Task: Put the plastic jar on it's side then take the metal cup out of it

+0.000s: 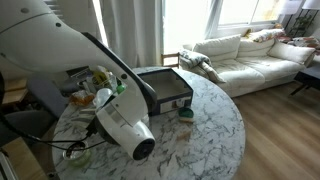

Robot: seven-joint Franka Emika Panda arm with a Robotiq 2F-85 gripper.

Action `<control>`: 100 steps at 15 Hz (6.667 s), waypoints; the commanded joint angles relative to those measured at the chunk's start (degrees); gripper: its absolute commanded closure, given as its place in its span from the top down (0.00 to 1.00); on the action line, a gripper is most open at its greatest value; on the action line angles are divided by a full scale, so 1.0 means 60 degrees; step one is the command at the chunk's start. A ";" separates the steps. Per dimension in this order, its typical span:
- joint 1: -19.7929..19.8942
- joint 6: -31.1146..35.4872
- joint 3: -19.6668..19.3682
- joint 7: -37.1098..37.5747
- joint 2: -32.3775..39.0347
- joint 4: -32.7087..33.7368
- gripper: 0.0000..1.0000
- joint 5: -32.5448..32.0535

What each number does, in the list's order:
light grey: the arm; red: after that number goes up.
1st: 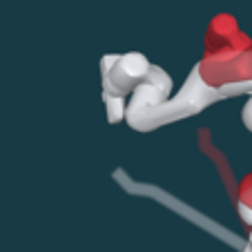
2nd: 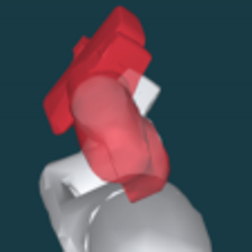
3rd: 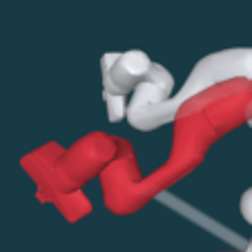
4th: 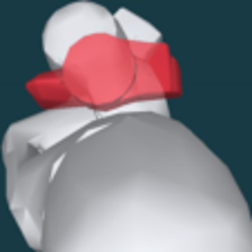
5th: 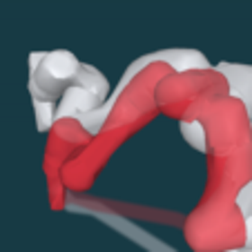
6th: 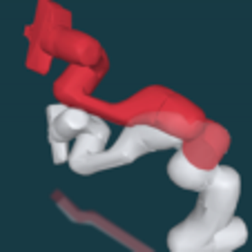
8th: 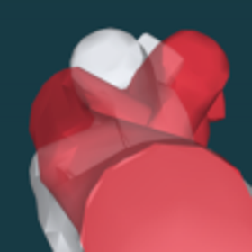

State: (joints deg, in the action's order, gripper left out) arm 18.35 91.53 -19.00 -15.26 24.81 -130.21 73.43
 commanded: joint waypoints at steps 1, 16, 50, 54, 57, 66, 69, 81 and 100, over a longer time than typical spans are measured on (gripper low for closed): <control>0.0034 0.0086 0.0077 0.0011 0.0025 -0.0096 1.00 -0.0026; 0.0126 0.0005 0.0104 0.0296 0.0789 -0.0227 0.73 0.0061; 0.0058 -0.0414 0.0064 0.1152 0.0651 0.0162 0.01 0.0491; 0.0013 -0.0142 -0.0308 0.1864 0.0148 0.0320 0.01 -0.0446; -0.0004 -0.0042 -0.0549 0.2451 -0.0362 0.0539 0.01 -0.1383; -0.0003 0.0079 -0.0576 0.3697 -0.0799 0.1155 0.01 -0.3451; -0.0114 0.0275 -0.0574 0.4204 -0.1039 0.1351 0.01 -0.4495; -0.0969 0.1881 0.0524 0.4563 -0.1860 0.1316 0.01 -0.8138; -0.1440 0.6816 0.1362 0.4308 -0.3223 -0.0719 0.01 -0.9935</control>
State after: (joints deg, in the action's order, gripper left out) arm 10.32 128.50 -11.41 10.63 7.43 -130.96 15.97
